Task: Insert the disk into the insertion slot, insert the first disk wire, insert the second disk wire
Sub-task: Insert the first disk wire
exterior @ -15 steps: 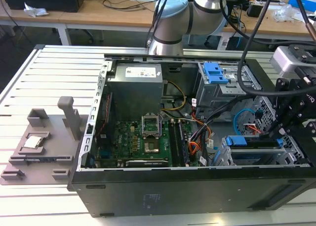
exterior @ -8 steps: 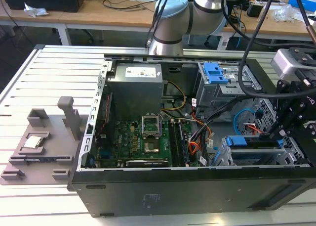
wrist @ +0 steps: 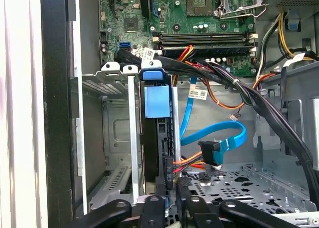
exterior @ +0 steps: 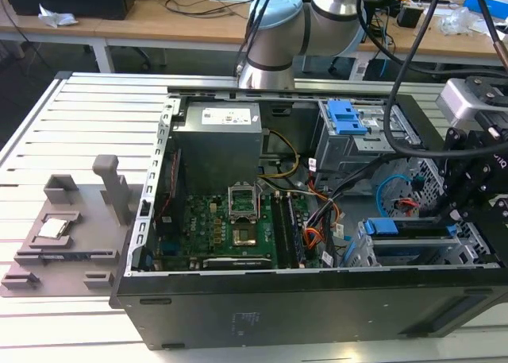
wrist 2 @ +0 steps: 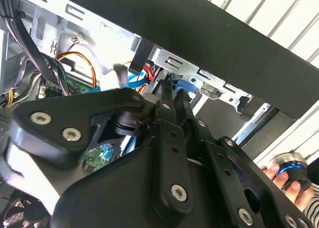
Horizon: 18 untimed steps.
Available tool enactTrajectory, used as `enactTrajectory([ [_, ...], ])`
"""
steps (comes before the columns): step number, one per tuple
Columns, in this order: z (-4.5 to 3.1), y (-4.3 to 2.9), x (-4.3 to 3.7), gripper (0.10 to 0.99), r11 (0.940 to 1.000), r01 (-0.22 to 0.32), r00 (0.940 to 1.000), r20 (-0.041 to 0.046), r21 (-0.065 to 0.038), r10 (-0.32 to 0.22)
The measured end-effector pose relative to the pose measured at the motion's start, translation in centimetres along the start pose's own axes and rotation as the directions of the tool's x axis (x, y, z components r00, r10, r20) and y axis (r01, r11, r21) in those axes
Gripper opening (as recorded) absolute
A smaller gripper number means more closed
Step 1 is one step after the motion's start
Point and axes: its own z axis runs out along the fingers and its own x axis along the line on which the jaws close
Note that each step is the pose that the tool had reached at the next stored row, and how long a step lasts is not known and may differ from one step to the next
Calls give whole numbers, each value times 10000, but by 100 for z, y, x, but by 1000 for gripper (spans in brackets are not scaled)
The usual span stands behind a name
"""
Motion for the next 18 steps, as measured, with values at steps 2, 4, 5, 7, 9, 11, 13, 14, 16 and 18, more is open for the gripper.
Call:
enactTrajectory([
  [2, 0, 1, 0, 243, 10000, -6, 10000, -1, 0, 6],
  [4, -10, 11, 1, 243, 10000, -4, 10000, 3, 21, 4],
  [5, -26, 13, 0, 243, 10000, -3, 10000, 7, 30, 3],
  [7, -98, 20, 0, 243, 10000, -5, 10000, 3, 56, 5],
  [9, -200, 44, 0, 243, 9999, -5, 10000, 5, 110, 5],
  [11, -200, 89, 2, 243, 9999, -2, 10000, 31, 119, 2],
  [13, -198, 155, 5, 243, 9999, 3, 10000, 92, 120, -4],
  [14, -197, 167, 5, 243, 9999, 6, 10000, 99, 121, -8],
  [16, -221, 178, 5, 243, 9999, 15, 9999, 100, 134, -17],
  [18, -293, 202, 4, 243, 9999, 23, 9999, 106, 163, -25],
])
